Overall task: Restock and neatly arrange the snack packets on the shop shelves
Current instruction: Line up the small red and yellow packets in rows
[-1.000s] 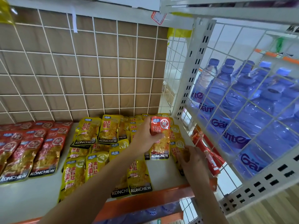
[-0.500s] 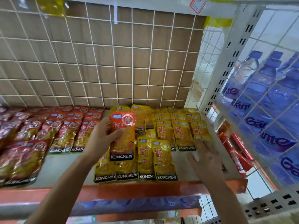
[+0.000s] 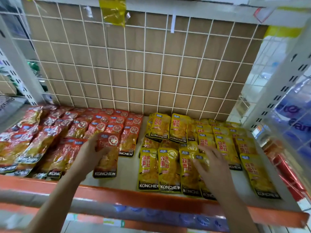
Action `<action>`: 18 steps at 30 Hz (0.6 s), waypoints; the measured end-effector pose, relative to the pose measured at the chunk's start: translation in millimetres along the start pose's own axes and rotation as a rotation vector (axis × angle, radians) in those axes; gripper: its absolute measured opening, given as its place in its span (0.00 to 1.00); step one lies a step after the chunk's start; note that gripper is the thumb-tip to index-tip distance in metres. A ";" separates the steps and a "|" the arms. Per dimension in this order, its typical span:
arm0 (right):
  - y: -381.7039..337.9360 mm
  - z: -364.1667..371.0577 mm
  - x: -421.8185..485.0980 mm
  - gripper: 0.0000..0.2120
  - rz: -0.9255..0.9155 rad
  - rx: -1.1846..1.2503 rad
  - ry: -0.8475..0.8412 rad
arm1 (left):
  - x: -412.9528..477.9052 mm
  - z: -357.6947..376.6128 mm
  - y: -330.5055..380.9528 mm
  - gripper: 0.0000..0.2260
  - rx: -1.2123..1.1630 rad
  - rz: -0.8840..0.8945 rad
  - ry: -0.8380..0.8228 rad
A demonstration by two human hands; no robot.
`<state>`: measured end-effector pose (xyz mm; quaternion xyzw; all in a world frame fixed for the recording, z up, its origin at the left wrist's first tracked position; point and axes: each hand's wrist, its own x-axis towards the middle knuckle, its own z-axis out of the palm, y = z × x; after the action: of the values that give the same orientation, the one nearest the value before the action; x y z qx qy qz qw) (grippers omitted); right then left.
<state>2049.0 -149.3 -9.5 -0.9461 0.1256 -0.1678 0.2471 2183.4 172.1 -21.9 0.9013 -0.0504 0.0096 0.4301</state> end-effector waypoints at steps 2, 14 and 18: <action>-6.3 3.2 1.6 0.20 0.011 0.007 0.001 | 4.9 -4.4 -5.0 0.24 0.058 0.008 -0.010; -45.4 25.0 8.2 0.19 0.014 -0.055 0.005 | 10.1 -11.7 -30.1 0.27 0.437 0.176 -0.100; -57.3 29.6 8.6 0.19 0.011 -0.047 -0.020 | 6.5 -10.4 -30.3 0.22 0.410 0.272 -0.050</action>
<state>2077.0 -91.0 -2.4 -0.9525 0.1321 -0.1537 0.2272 2193.2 198.5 -38.4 0.9546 -0.1791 0.0550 0.2315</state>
